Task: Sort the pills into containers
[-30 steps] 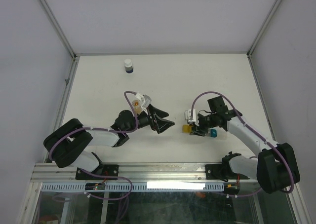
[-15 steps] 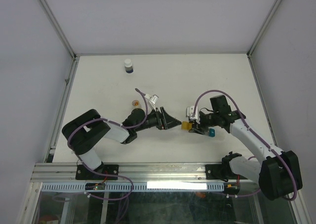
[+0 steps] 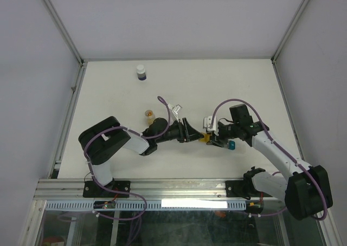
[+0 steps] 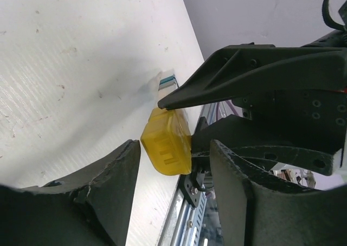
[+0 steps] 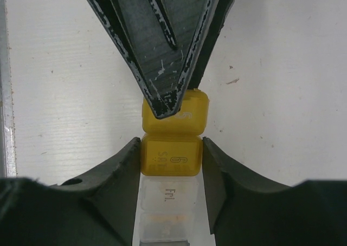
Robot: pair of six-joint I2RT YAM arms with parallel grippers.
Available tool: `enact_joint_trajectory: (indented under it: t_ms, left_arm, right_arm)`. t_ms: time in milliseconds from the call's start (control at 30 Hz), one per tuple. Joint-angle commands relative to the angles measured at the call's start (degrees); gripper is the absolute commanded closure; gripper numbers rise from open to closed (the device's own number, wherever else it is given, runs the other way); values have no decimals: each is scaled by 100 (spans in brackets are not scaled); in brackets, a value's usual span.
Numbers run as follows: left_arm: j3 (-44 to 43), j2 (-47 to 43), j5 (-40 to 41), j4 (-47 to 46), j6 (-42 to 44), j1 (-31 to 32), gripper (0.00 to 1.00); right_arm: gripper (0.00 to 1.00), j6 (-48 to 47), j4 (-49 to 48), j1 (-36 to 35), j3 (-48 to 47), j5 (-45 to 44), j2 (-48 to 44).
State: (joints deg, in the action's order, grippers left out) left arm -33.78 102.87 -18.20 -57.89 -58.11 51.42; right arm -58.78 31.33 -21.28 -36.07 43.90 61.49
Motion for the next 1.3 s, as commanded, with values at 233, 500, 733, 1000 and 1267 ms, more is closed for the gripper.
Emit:
enact_joint_trajectory:
  t_ms: [233, 500, 733, 1000, 1267]
  left_arm:
    - [-391, 355, -172, -92, -186, 106, 57]
    - [-368, 431, -206, -261, -210, 105, 89]
    - [-314, 395, -148, -162, -34, 103, 100]
    - [-257, 219, 80, 254, 295, 105, 100]
    - [-213, 183, 88, 283, 335, 97, 100]
  right_arm:
    - [79, 121, -399, -139, -137, -122, -125]
    - [79, 137, -431, -176, -119, -162, -119]
    - [79, 298, -425, -118, -178, -123, -138]
    - [69, 406, -426, 43, -197, -132, -217]
    - [49, 497, -485, 139, -190, -251, -273]
